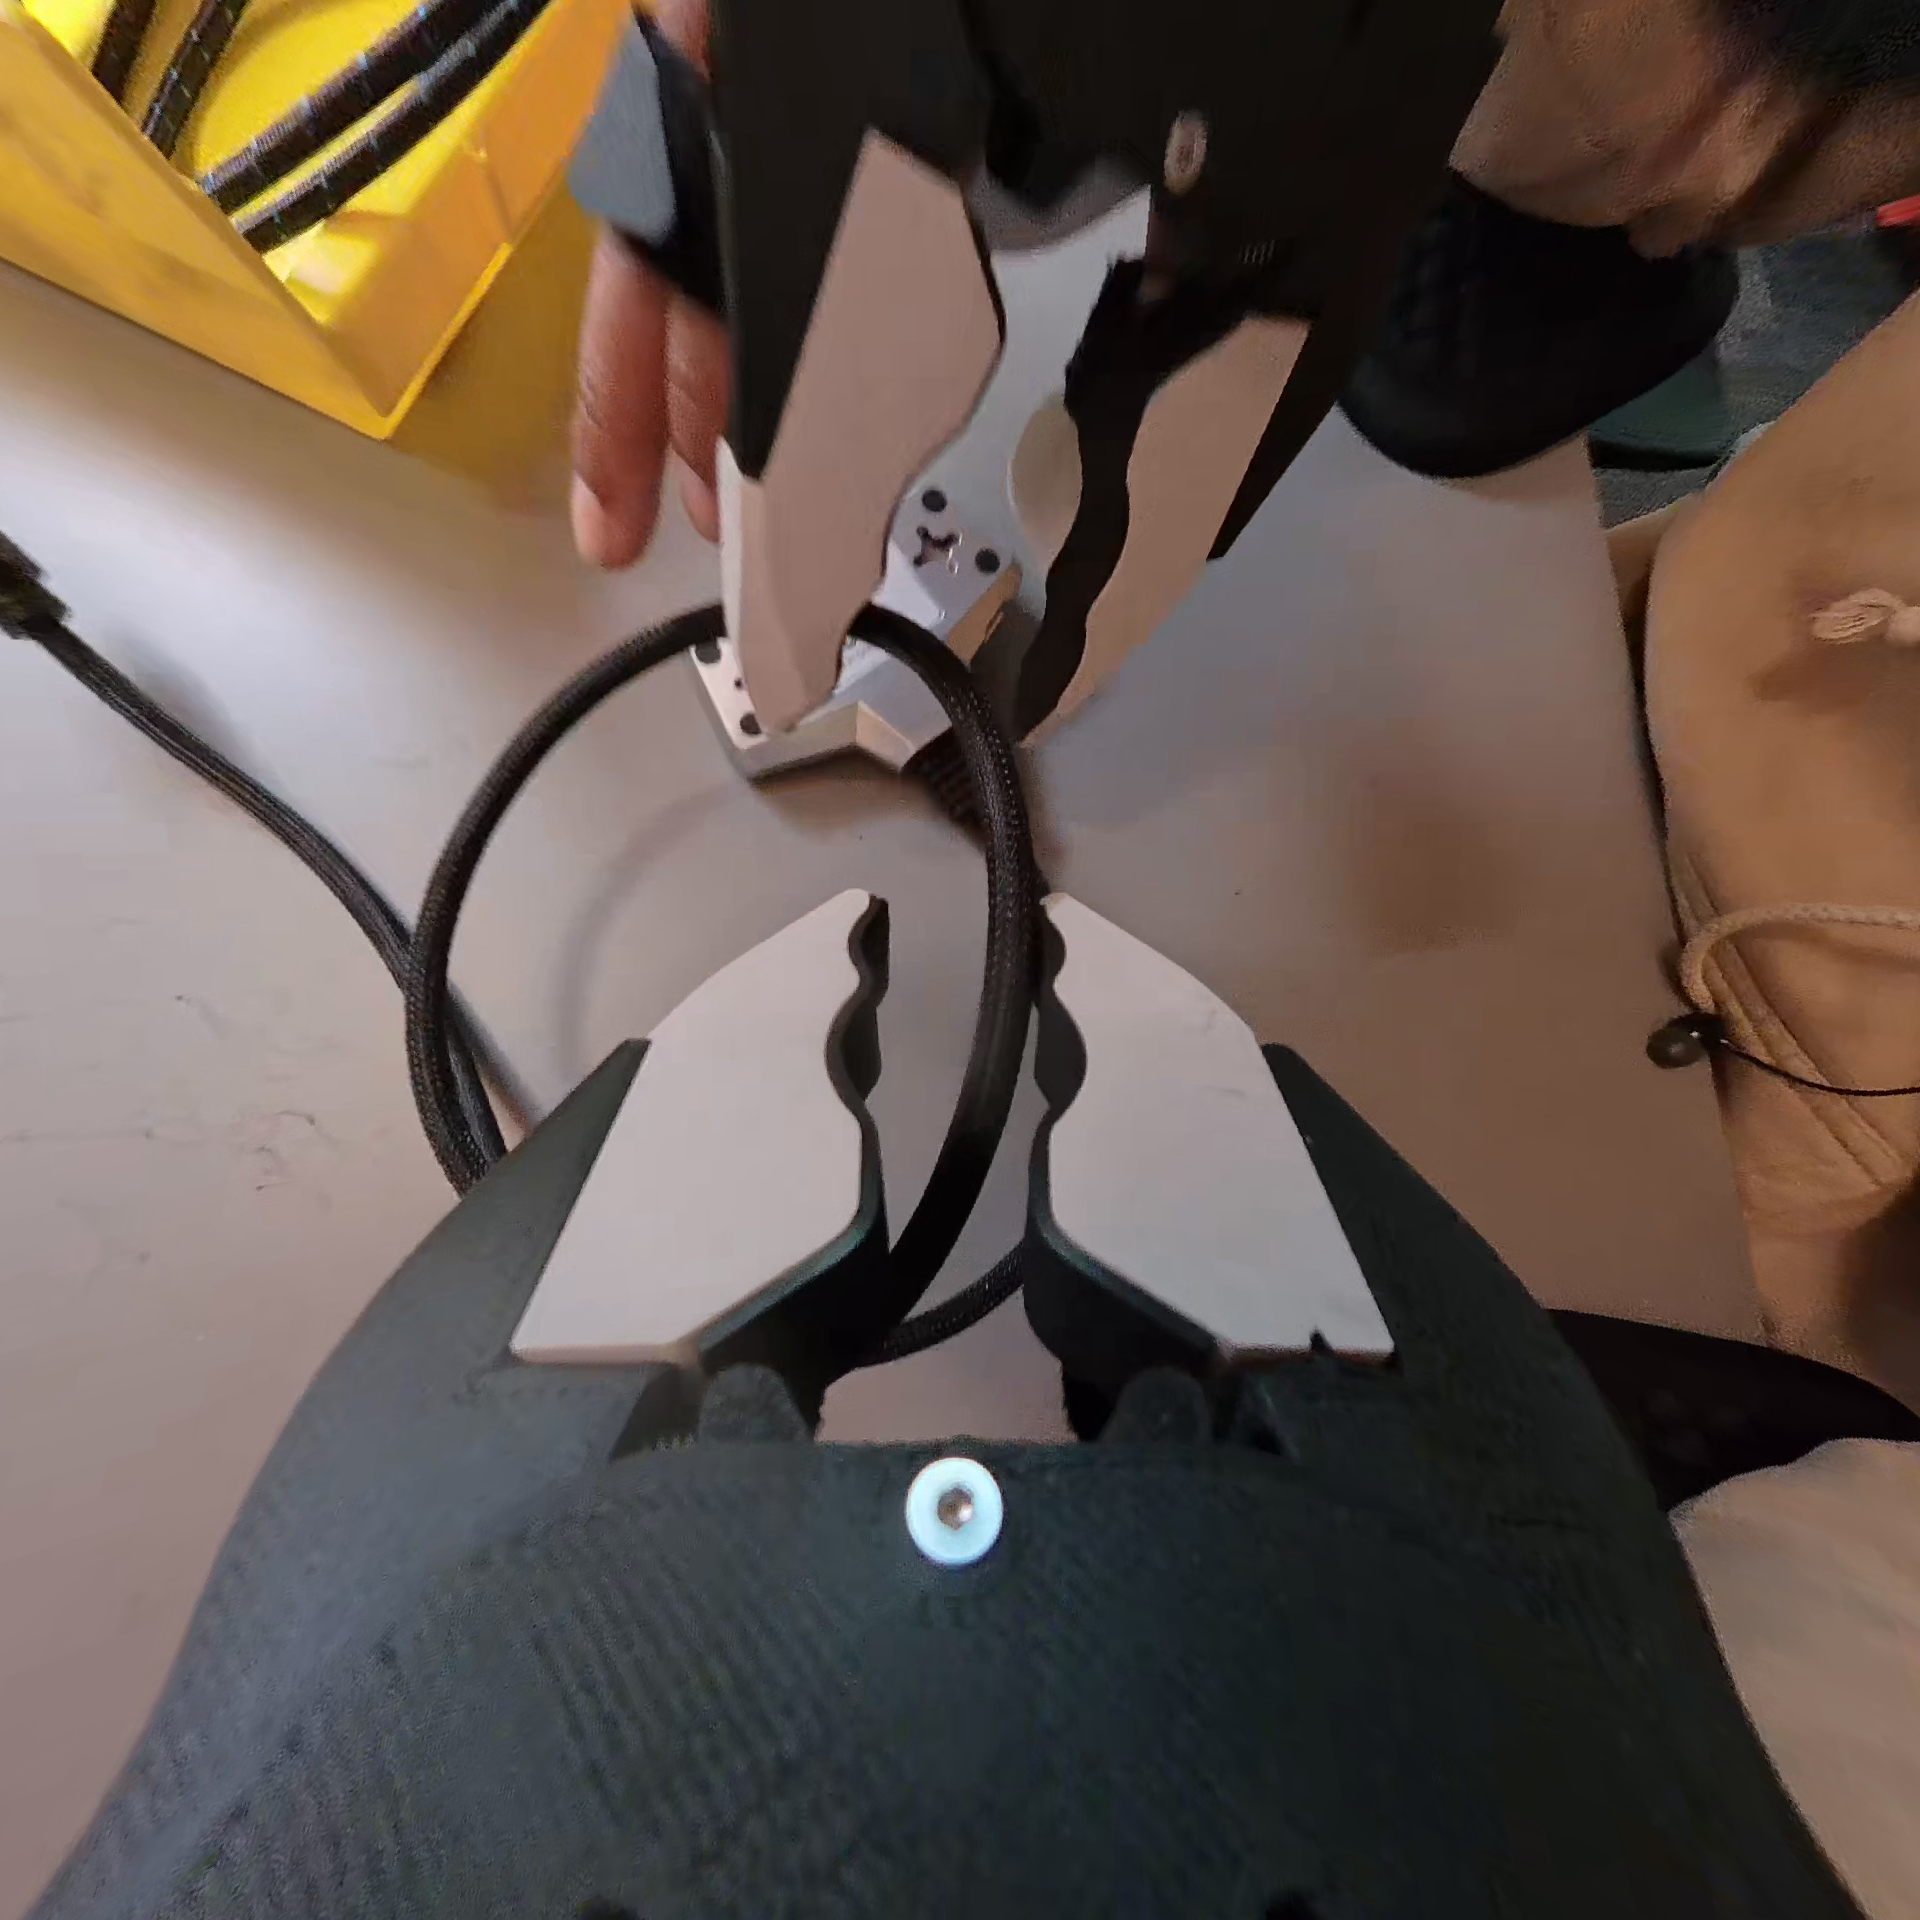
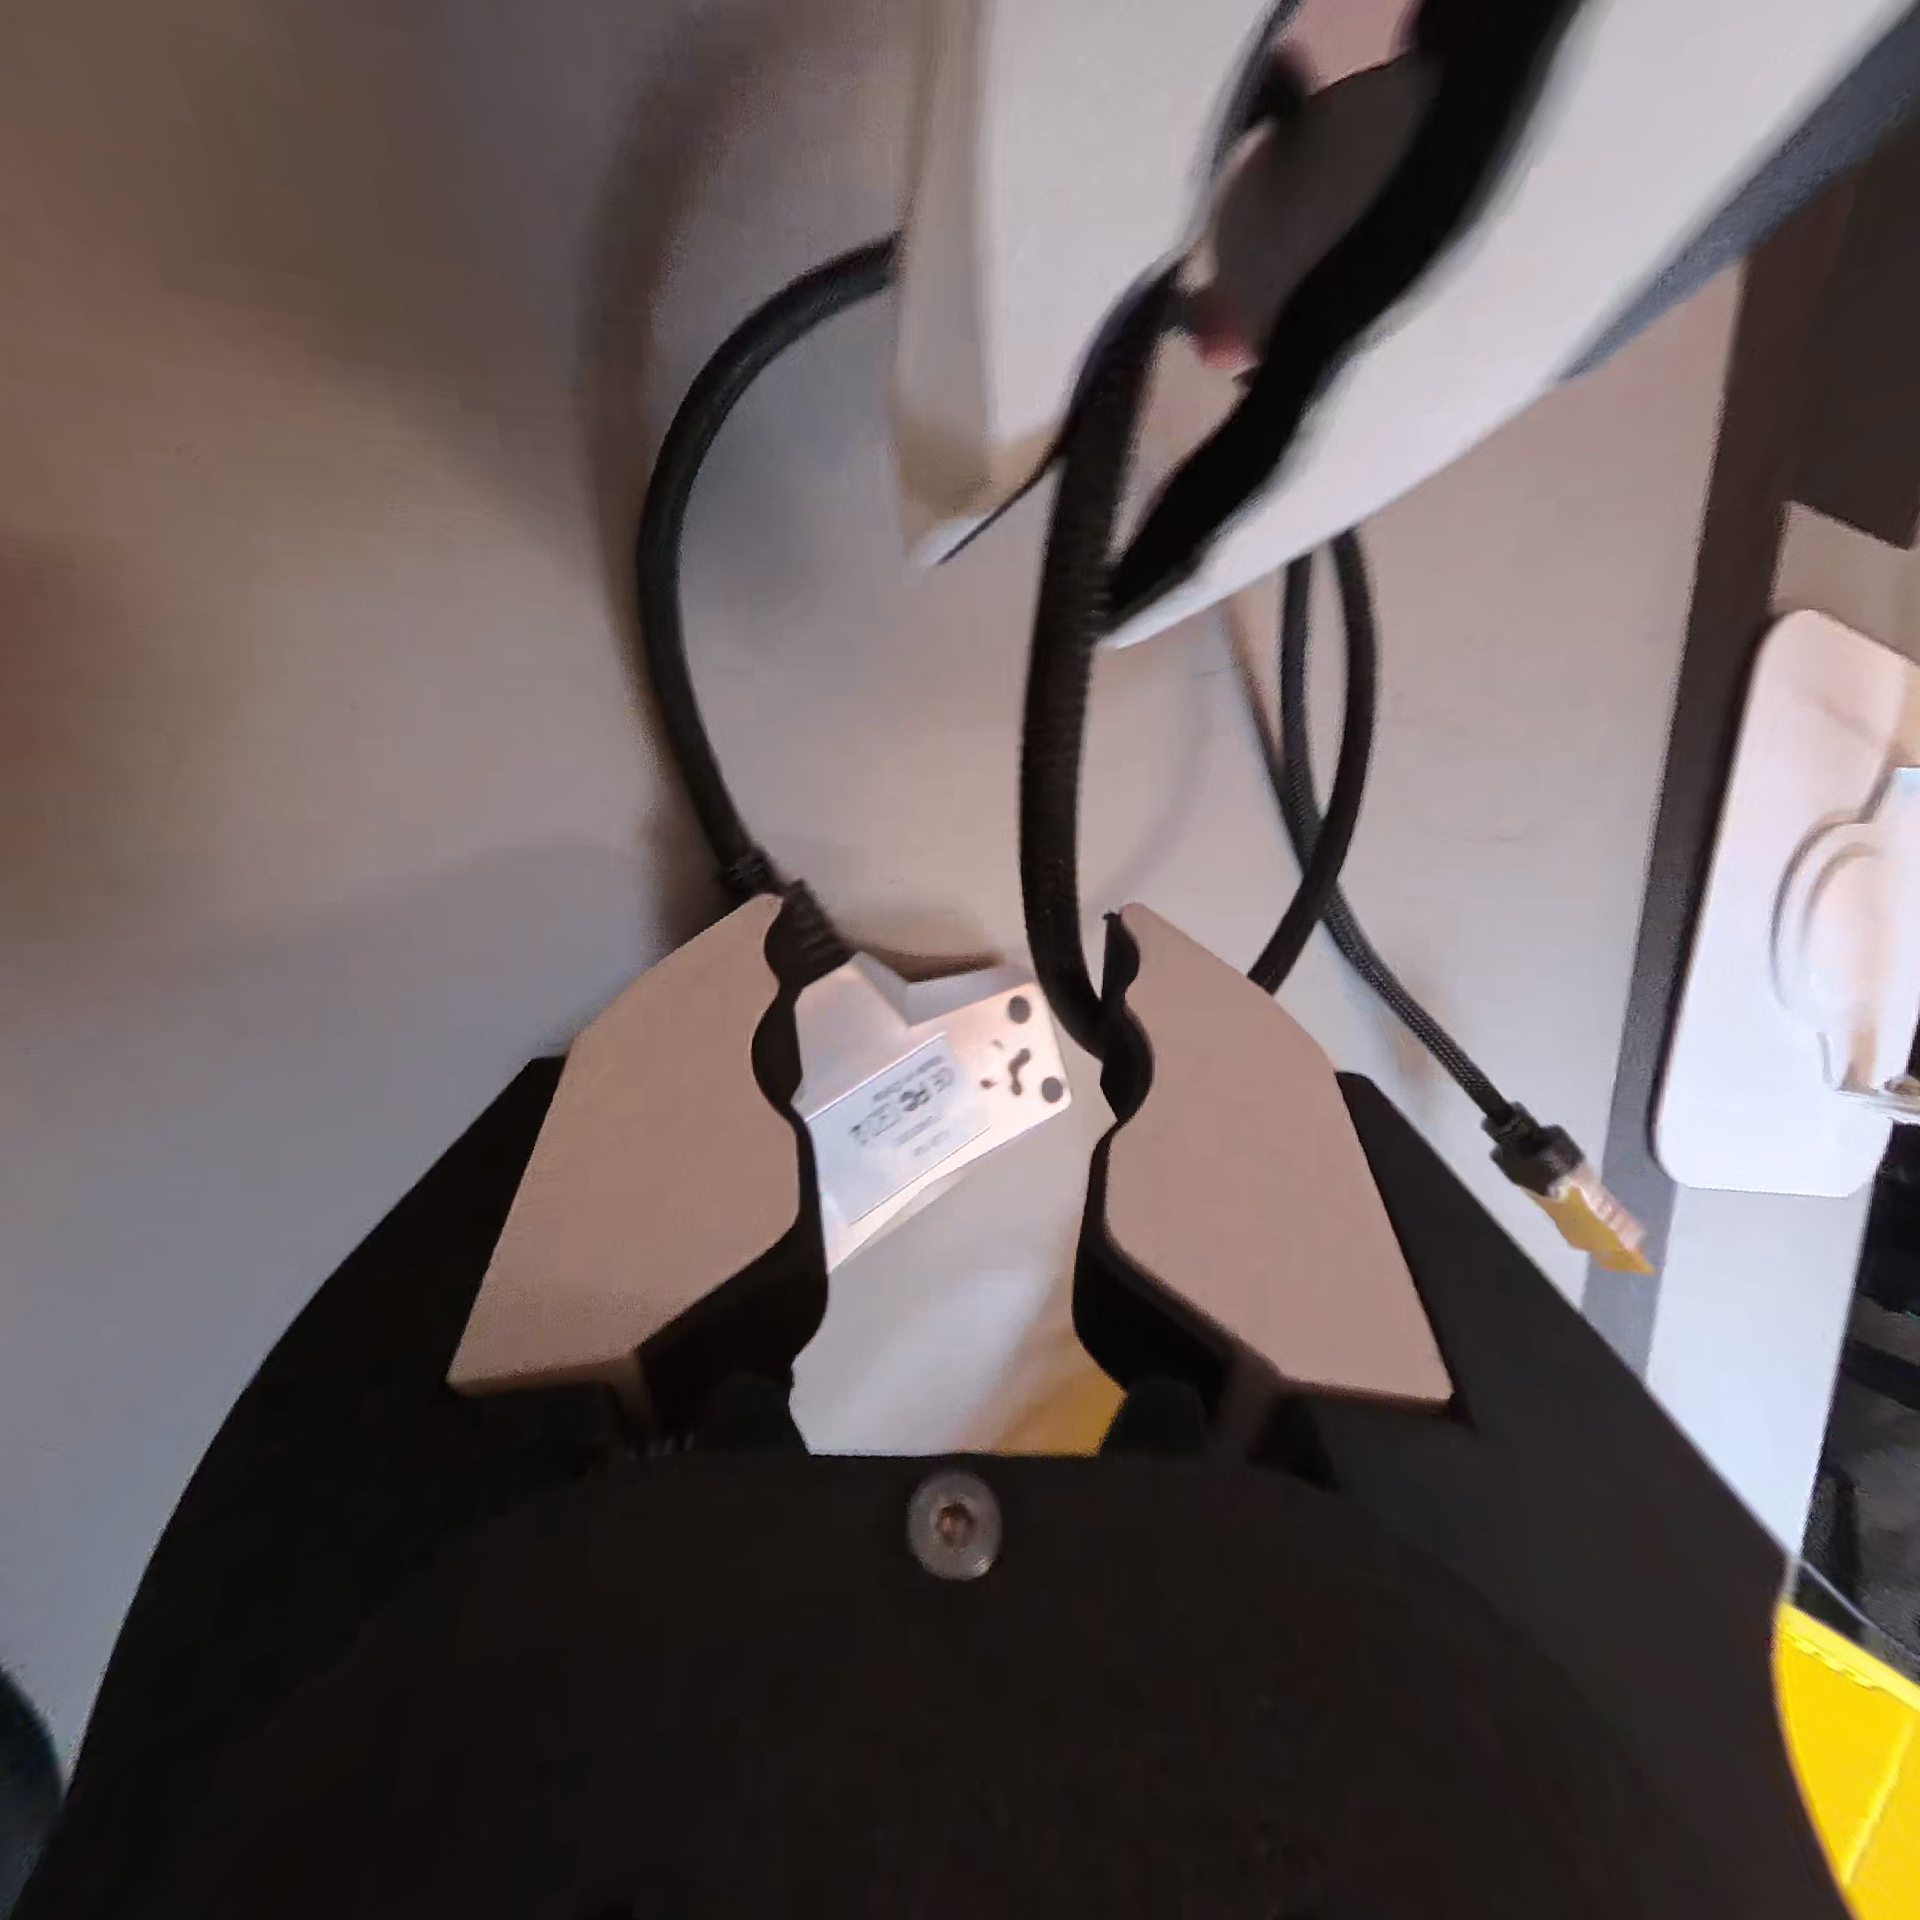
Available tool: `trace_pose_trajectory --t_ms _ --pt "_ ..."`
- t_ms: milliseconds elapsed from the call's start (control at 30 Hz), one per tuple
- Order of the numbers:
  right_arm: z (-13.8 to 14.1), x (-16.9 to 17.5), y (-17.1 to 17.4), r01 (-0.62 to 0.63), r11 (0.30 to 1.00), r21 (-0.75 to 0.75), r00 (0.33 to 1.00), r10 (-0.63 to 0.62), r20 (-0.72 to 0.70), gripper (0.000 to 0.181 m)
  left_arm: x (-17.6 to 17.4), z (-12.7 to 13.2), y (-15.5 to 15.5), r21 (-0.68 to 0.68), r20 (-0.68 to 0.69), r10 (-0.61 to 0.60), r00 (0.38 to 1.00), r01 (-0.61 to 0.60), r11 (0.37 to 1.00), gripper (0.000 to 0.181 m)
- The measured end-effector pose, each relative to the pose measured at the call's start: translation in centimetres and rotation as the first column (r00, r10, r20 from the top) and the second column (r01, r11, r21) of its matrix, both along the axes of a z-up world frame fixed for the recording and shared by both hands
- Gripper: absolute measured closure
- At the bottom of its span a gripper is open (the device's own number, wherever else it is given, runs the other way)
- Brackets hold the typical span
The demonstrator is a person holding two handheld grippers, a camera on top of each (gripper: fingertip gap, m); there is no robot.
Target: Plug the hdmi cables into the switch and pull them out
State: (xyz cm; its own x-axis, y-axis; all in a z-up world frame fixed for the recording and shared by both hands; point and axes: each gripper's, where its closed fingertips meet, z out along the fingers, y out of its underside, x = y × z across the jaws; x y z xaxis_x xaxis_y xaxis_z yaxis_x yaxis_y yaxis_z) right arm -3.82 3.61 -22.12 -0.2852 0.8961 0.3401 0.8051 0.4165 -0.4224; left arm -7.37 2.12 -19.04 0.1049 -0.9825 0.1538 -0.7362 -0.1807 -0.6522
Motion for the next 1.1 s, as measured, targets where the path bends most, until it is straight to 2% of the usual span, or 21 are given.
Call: trace_pose_trajectory --t_ms 33,133,267,400,600,667,767,833,900,1100 --pt "-0.6 0.3 -0.4 -0.016 1.000 0.020 0.999 0.015 0.035 0.123 0.0 0.4 -0.1 0.001 0.018 -0.005 1.000 0.005 1.000 0.153" --pt "-2.6 1.3 -1.6 -0.072 0.996 0.049 0.987 0.065 0.144 0.119 -0.1 1.9 -0.3 0.019 0.072 -0.007 0.997 0.006 1.000 0.151" --pt "-4.4 1.6 -1.6 -0.136 0.988 0.067 0.958 0.114 0.263 0.123 -0.8 3.9 -0.4 0.042 0.145 0.007 0.989 -0.013 0.999 0.154" --pt "-4.9 0.5 -1.6 -0.187 0.982 0.009 0.921 0.172 0.350 0.127 -2.2 5.3 0.2 0.081 0.178 0.060 0.982 -0.076 0.994 0.153" --pt "-5.8 0.1 -2.0 -0.193 0.970 -0.150 0.815 0.243 0.526 0.140 -3.6 7.0 0.2 0.129 0.217 0.082 0.973 -0.112 0.985 0.154" --pt "-5.8 -0.1 -2.0 -0.210 0.963 -0.168 0.792 0.268 0.548 0.152 -3.9 7.4 0.2 0.142 0.229 0.084 0.970 -0.119 0.983 0.155" --pt "-5.7 0.2 -2.1 -0.230 0.959 -0.163 0.760 0.282 0.586 0.154 -4.3 8.0 0.1 0.165 0.238 0.089 0.967 -0.130 0.978 0.156" --pt "-4.9 0.5 -2.4 -0.221 0.960 -0.175 0.764 0.281 0.581 0.155 -4.7 8.5 0.1 0.186 0.247 0.094 0.964 -0.142 0.972 0.156" --pt "-3.1 0.4 -2.4 -0.187 0.966 -0.178 0.799 0.255 0.544 0.155 -5.0 9.3 0.1 0.206 0.270 0.096 0.958 -0.155 0.966 0.158" --pt "5.8 1.8 0.5 -0.078 0.996 -0.039 0.866 0.087 0.492 0.155 -5.5 12.2 0.6 0.296 0.374 0.110 0.921 -0.231 0.927 0.160"
